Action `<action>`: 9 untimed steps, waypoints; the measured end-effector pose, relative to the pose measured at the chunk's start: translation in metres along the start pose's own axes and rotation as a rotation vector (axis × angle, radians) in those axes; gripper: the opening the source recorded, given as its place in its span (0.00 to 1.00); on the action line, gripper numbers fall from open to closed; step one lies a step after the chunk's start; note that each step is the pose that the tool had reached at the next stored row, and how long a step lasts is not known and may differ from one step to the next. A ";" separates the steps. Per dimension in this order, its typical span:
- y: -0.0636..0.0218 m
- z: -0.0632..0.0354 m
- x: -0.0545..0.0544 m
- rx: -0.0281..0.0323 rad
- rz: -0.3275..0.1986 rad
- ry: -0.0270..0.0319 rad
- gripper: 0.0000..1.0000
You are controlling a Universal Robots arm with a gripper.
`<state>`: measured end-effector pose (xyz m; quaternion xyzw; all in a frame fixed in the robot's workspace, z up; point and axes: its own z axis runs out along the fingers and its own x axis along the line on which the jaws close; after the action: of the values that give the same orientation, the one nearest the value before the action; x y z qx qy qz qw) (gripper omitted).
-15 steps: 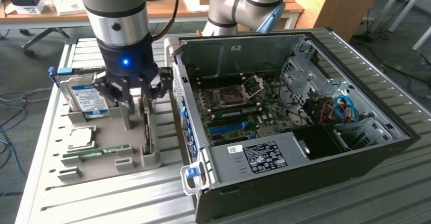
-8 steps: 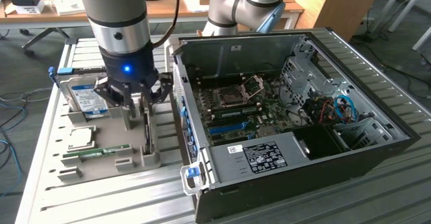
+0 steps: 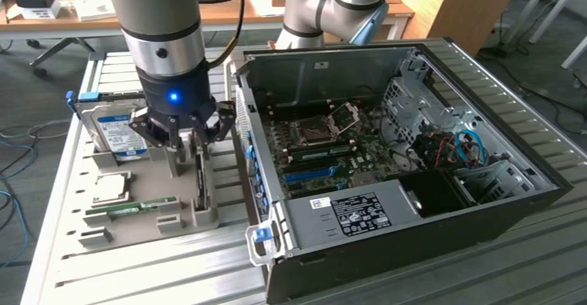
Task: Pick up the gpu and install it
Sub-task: 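Pick up the gpu and move the gpu toward the slot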
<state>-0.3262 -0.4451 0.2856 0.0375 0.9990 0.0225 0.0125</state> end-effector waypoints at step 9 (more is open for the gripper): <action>-0.0002 0.0036 0.000 -0.0001 0.000 -0.0001 0.49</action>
<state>-0.3262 -0.4451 0.2819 0.0374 0.9990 0.0225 0.0125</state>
